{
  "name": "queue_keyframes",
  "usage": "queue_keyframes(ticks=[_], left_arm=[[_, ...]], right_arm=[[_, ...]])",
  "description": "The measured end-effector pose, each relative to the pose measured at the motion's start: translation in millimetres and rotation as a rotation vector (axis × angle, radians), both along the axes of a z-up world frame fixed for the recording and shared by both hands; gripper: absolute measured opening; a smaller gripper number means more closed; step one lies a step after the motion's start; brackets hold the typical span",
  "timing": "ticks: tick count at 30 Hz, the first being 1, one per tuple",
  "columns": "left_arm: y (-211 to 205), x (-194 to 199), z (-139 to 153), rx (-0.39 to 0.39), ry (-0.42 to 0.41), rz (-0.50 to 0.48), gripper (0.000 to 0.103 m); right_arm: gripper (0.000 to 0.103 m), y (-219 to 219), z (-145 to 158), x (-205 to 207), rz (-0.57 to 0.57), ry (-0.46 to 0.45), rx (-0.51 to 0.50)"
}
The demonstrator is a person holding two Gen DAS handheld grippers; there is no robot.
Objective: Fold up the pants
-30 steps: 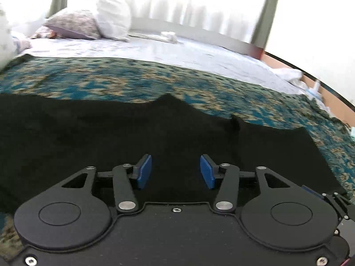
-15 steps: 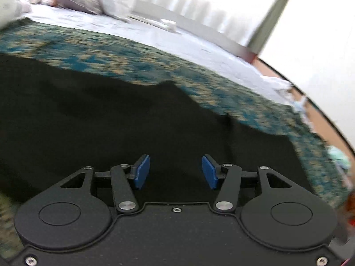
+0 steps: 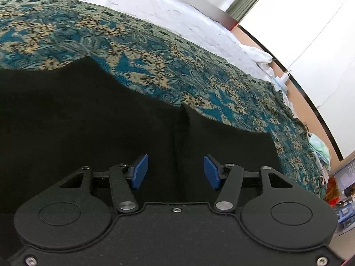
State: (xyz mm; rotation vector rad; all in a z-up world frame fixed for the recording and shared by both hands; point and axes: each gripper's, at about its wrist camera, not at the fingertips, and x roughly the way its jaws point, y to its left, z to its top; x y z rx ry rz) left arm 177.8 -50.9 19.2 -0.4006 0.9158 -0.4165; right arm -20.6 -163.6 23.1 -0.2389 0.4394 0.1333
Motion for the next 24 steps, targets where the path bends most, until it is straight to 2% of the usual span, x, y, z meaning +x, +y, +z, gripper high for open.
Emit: queue_keyframes(ticks=[4, 7, 9, 14, 15, 16, 17, 18, 19, 22, 24], left_arm=[[-12, 16, -3, 0.015, 0.000, -0.008, 0.059], [-20, 24, -4, 0.026, 0.002, -0.012, 0.061], [-23, 29, -5, 0.014, 0.002, -0.013, 0.062], [-36, 48, -13, 0.004, -0.044, -0.023, 0.061], [-38, 51, -13, -0.003, -0.044, -0.022, 0.058], [-40, 54, -12, -0.016, -0.035, -0.028, 0.040], [-42, 56, -12, -0.023, -0.017, -0.033, 0.030], [-44, 58, -13, -0.017, 0.003, -0.032, 0.010], [-46, 58, -13, -0.005, 0.000, -0.033, 0.006], [-49, 50, -6, 0.053, -0.070, -0.046, 0.005], [-45, 44, 5, 0.053, -0.108, -0.046, 0.005]], right_arm=[[0.066, 4, -2, -2, 0.014, -0.016, -0.027], [0.066, -4, -3, 7, -0.025, 0.011, 0.041], [0.062, -5, -5, 10, -0.027, 0.019, 0.050], [0.040, 1, -5, 19, 0.004, 0.026, 0.033], [0.038, 0, -3, 20, 0.003, 0.031, 0.040], [0.033, -2, -2, 21, -0.001, 0.036, 0.050], [0.027, -4, -1, 21, -0.010, 0.039, 0.058], [0.026, -6, -1, 22, -0.024, 0.040, 0.060], [0.024, -10, 0, 22, -0.042, 0.043, 0.064], [0.019, -21, 5, 25, -0.078, 0.070, 0.129], [0.019, -27, 11, 27, -0.093, 0.089, 0.183]])
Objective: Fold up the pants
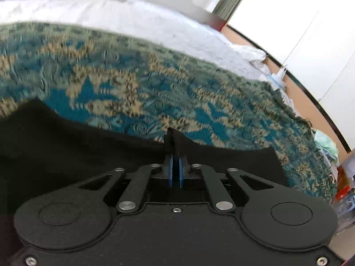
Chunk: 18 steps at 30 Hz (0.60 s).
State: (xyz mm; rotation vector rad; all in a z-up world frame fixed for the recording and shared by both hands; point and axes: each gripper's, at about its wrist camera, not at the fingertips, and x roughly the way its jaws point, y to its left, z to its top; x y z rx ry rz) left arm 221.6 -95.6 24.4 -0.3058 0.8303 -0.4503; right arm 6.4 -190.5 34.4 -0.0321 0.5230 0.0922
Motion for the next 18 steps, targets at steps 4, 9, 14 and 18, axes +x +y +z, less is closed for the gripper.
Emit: queue_keyframes(ticks=[4, 9, 14, 18], left_arm=[[15, -11, 27, 0.037, -0.091, 0.002, 0.005], [43, -18, 36, 0.162, -0.154, 0.032, 0.005], [59, -15, 9, 0.220, -0.093, 0.052, 0.006], [66, -15, -9, 0.213, -0.083, 0.066, 0.009]], right_arm=[[0.019, 12, 16, 0, 0.043, -0.009, 0.071], [0.019, 40, 21, 3, 0.107, -0.015, 0.117], [0.019, 60, 1, 10, 0.139, 0.055, 0.109], [0.019, 68, -8, 4, 0.155, 0.040, 0.048]])
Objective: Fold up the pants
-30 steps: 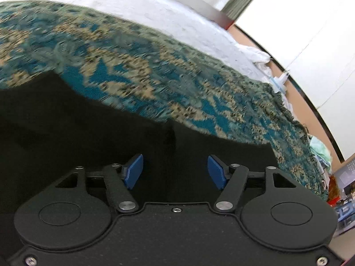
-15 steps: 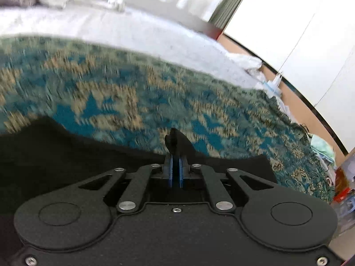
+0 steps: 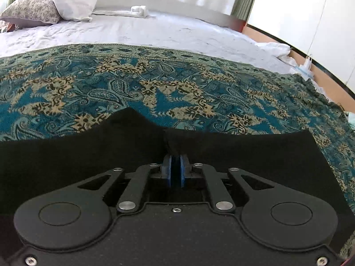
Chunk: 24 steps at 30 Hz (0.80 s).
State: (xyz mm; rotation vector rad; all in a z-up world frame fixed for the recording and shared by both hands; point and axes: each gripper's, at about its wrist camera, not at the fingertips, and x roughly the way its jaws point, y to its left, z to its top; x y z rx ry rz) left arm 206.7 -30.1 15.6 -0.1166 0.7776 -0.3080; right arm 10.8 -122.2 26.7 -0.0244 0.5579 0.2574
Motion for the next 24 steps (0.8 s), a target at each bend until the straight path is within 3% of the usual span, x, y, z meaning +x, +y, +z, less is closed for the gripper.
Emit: queue_keyframes(ticks=[6, 9, 10, 11, 17, 20, 21, 24], left_arm=[[2, -1, -2, 0.006, -0.006, -0.013, 0.012], [3, -1, -1, 0.005, -0.004, -0.012, 0.014], [1, -1, 0, 0.009, -0.004, -0.011, 0.015], [1, -1, 1, 0.014, -0.003, -0.010, 0.017], [-3, -14, 10, 0.096, -0.037, -0.015, 0.031], [1, -25, 17, 0.109, -0.053, -0.009, 0.043], [3, -30, 20, 0.113, -0.063, 0.000, 0.051], [8, -49, 24, 0.125, -0.097, 0.071, 0.088]], right_arm=[[0.022, -2, -2, 0, 0.011, -0.007, 0.000], [0.036, 1, -1, -3, 0.041, -0.013, 0.007], [0.045, -1, 2, -4, 0.050, -0.012, 0.015], [0.061, 0, 5, -5, 0.061, -0.009, 0.024], [0.065, -6, 12, -19, 0.079, -0.013, 0.052], [0.070, -15, 18, -30, 0.078, -0.025, 0.058], [0.071, -20, 20, -34, 0.074, -0.028, 0.061], [0.073, -41, 25, -46, 0.027, -0.032, 0.072]])
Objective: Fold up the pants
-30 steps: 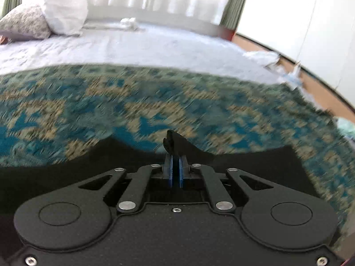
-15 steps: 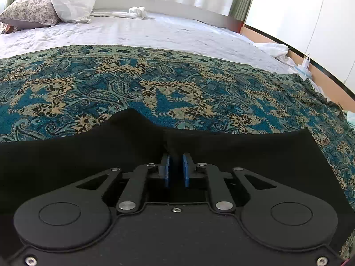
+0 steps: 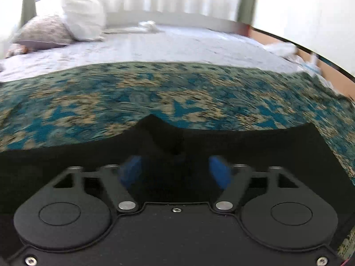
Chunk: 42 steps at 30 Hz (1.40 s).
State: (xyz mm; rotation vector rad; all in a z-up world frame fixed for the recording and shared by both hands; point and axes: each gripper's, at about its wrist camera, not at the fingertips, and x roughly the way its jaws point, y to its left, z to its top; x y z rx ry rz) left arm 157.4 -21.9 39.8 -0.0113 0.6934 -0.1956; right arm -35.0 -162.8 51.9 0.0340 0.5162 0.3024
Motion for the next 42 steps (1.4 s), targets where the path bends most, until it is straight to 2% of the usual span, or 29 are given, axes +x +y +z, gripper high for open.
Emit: queue_keyframes(ticks=[2, 5, 8, 11, 13, 16, 21, 24, 27, 28, 31, 33, 38, 39, 40, 41, 42], left_arm=[[3, -20, -1, 0.017, -0.042, 0.041, 0.091], [12, -49, -5, 0.031, -0.056, 0.072, 0.095], [33, -78, -7, -0.004, -0.068, 0.118, 0.097], [63, -101, -5, -0.026, -0.075, 0.208, 0.100], [86, -113, -3, -0.033, -0.085, 0.285, 0.102], [124, -127, -1, -0.055, -0.094, 0.411, 0.102], [180, -140, -7, -0.073, -0.066, 0.600, 0.102], [208, -146, -15, -0.083, -0.083, 0.743, 0.103], [226, -145, -24, -0.111, -0.075, 0.866, 0.103], [231, -141, -28, -0.135, -0.059, 0.880, 0.103], [232, -131, -29, -0.129, -0.080, 0.865, 0.103], [234, -119, -29, -0.149, -0.064, 0.825, 0.103], [240, -92, -31, -0.139, -0.036, 0.845, 0.101], [240, -92, -30, -0.148, -0.042, 0.847, 0.081], [238, -92, -27, -0.132, -0.054, 0.859, 0.035], [237, -93, -24, -0.139, -0.063, 0.836, 0.027], [237, -93, -19, -0.170, -0.078, 0.814, 0.024]], right_arm=[[0.075, -17, 4, -4, -0.051, -0.007, 0.004], [0.078, -41, 8, -7, -0.141, -0.025, -0.002], [0.080, -63, 11, -4, -0.226, -0.035, -0.017], [0.085, -71, 12, 2, -0.278, -0.063, -0.054], [0.092, -67, 12, 12, -0.300, -0.082, -0.099], [0.095, -51, 11, 36, -0.307, -0.095, -0.196], [0.096, -18, 3, 70, -0.295, -0.084, -0.259], [0.096, -1, -7, 80, -0.274, -0.057, -0.274], [0.096, 11, -22, 83, -0.243, -0.041, -0.336], [0.096, 14, -26, 83, -0.235, -0.038, -0.361], [0.098, 17, -29, 81, -0.223, -0.041, -0.380], [0.100, 16, -29, 81, -0.224, -0.031, -0.369], [0.102, 7, -31, 82, -0.239, -0.011, -0.308], [0.102, 6, -32, 82, -0.239, -0.010, -0.298], [0.102, 4, -32, 82, -0.239, -0.008, -0.284], [0.102, 2, -32, 83, -0.239, -0.006, -0.275], [0.102, 1, -32, 83, -0.237, -0.004, -0.266]])
